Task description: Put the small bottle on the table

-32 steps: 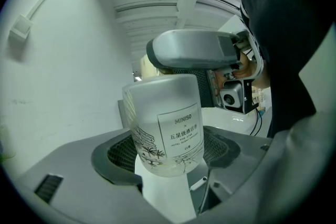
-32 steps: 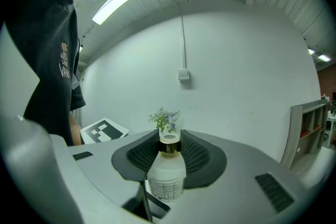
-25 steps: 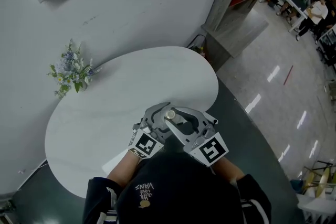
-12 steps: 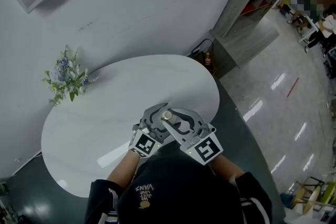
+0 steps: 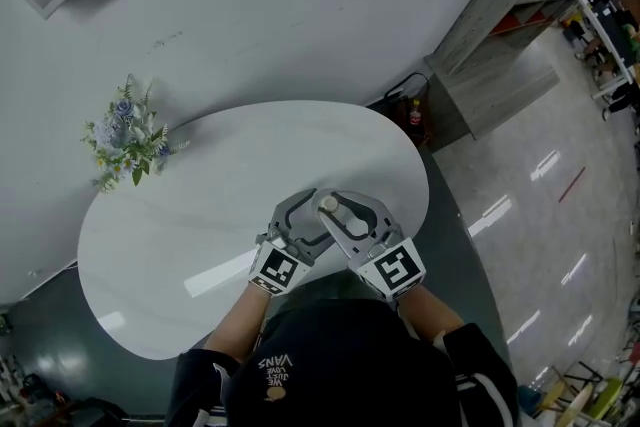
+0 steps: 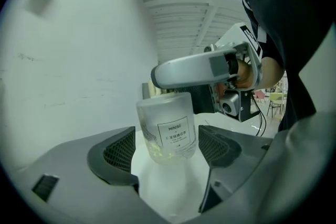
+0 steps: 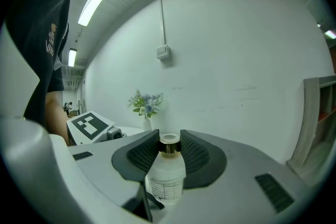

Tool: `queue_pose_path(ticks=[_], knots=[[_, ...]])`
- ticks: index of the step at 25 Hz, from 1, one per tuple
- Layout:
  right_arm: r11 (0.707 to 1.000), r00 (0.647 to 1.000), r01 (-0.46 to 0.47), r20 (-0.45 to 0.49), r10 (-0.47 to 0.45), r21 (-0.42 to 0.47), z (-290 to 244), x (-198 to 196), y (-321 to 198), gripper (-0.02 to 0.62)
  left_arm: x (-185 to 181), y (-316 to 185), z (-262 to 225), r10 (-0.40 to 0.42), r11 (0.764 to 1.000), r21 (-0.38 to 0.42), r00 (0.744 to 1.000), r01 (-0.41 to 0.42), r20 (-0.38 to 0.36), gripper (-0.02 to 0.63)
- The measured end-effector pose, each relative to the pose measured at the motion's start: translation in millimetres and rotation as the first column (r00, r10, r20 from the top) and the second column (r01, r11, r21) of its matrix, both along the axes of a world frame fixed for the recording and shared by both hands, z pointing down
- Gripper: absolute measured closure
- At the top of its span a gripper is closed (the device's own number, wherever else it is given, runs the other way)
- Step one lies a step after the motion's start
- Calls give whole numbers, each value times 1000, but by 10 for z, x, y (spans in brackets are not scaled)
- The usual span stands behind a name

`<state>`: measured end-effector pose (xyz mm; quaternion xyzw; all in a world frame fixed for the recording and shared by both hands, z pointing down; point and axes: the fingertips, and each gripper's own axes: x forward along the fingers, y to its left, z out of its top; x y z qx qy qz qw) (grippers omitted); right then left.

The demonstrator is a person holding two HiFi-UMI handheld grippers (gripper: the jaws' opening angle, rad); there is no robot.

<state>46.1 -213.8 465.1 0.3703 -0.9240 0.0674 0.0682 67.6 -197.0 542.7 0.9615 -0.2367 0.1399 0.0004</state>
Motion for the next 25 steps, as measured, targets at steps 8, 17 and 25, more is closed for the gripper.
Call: queue_pose_path(ticks=[8,17,25], knots=[[997,999,-46,-24,44,-60,469,124,-392,451,-322,53,161,-131,989,-72,991,132,10,229],[994,996,-79,-56,75,-76,862,131,-749,451,-698,116,225,-262,959,-104,965,264,29,229],[992,994,-95,-68,89,-82,1071,145,-1033,451,-986,223,335,-360,921,-139,931,364,59,229]])
